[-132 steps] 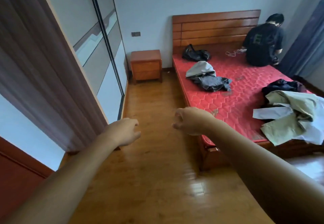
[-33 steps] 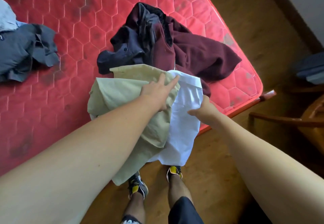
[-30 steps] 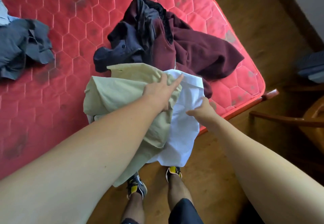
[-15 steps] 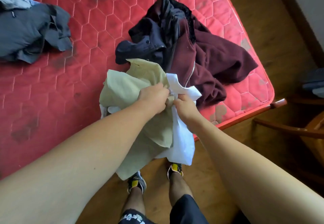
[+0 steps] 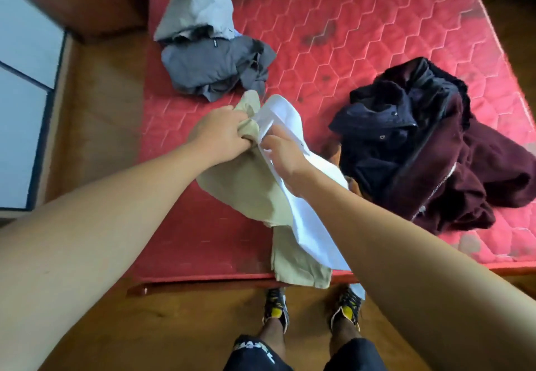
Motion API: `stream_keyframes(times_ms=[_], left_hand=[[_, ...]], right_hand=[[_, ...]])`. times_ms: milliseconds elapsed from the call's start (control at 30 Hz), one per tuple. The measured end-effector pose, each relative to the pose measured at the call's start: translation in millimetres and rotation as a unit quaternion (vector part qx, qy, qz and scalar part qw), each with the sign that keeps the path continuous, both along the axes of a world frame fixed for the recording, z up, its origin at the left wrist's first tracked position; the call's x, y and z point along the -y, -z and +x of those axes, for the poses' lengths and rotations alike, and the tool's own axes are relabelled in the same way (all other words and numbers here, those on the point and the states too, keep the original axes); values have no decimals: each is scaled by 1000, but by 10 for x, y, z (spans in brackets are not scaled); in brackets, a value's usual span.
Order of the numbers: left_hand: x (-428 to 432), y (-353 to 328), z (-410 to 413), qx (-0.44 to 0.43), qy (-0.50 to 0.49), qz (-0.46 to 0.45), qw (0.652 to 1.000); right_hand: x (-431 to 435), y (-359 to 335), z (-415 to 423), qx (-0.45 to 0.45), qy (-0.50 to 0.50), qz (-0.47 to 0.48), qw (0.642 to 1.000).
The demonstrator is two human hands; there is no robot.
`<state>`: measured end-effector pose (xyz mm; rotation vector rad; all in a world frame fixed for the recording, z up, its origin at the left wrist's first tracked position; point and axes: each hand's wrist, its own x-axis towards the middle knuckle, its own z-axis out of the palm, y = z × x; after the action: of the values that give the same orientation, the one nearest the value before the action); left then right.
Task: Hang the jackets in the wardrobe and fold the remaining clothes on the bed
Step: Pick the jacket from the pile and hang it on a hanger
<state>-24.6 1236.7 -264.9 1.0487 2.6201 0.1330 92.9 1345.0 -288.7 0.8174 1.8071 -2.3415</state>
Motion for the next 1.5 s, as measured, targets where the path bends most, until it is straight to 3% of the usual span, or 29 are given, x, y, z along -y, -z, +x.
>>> stream_keyframes(times_ms=[233,367,533,833,1067,1300,1500], left_hand=[[967,-134,-503,-12,-95,32,995],[1142,116,-517,53,-133,-3,990],[1026,356,-311,117,-127,-3,985],[110,411,438,169,-48,1,984],[-757,148,1230,177,16,31,984],[-989,-122,1712,170,5,22,985],[-1387,316,1902,160,21,-8,987]], right_hand=[[660,64,-706,26,-127,157,979],[489,326,-577,81,-199,313,925],[31,565,-48,164,-248,428,854],[-937,431,1279,262,-176,459,830],[-1623,122,2058,283,-119,480,822],[-1972,-323,2360,247,-109,496,826],[-2346,41,2489,286,-111,483,820]])
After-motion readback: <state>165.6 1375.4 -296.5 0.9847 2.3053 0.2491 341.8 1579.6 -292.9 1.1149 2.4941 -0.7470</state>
